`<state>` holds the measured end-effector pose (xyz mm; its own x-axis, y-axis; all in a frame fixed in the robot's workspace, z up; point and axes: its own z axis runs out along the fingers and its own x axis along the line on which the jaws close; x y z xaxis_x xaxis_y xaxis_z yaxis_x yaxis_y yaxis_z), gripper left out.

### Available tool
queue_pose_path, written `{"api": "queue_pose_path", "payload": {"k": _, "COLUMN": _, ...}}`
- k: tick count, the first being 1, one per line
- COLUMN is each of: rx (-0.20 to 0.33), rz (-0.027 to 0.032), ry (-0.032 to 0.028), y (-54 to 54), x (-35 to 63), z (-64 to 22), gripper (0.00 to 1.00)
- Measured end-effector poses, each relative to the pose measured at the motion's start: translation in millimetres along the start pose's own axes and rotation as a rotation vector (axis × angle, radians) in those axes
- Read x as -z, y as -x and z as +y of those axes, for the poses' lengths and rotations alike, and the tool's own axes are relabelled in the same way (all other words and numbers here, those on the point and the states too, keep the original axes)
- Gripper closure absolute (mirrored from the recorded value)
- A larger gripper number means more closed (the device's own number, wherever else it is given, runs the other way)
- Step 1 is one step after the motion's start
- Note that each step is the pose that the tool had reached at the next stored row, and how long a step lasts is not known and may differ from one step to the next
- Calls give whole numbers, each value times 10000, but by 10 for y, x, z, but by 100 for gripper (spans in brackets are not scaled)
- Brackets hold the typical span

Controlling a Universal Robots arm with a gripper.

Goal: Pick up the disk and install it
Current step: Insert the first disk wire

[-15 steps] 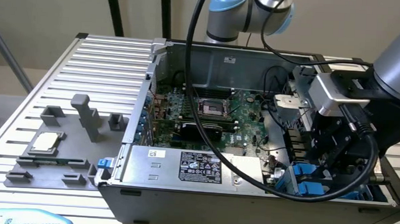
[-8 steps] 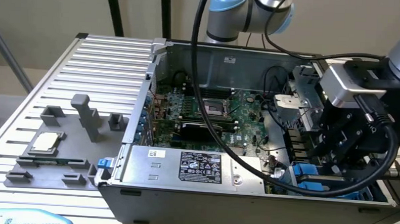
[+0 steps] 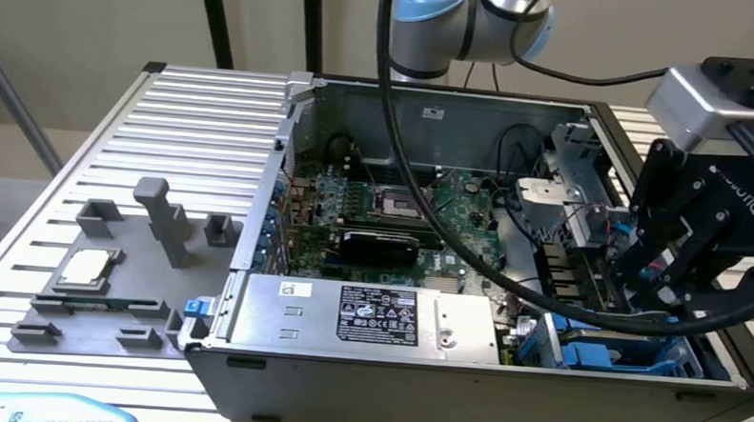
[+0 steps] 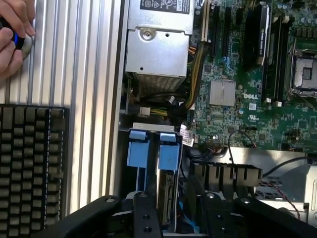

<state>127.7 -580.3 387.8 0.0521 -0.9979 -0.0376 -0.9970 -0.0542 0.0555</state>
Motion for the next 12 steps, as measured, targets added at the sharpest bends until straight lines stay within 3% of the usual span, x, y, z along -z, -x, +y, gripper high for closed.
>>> {"api": "queue_pose_path", "payload": {"k": 3, "rx": 0, "rz": -2, "ry": 21, "y": 15, "x": 68, "z": -58, "gripper": 63}}
{"api": "queue_pose_path", "payload": {"k": 5, "rx": 0, "rz": -2, "ry": 31, "y": 23, "x": 86, "z": -106, "gripper": 76}}
{"api": "queue_pose_path", "payload": {"k": 6, "rx": 0, "rz": -2, "ry": 35, "y": 28, "x": 89, "z": -135, "gripper": 76}}
{"api": "queue_pose_path", "payload": {"k": 7, "rx": -1, "rz": -2, "ry": 40, "y": 34, "x": 90, "z": -163, "gripper": 88}}
{"api": "queue_pose_path", "payload": {"k": 12, "rx": -2, "rz": -2, "ry": 71, "y": 81, "x": 58, "z": -290, "gripper": 89}}
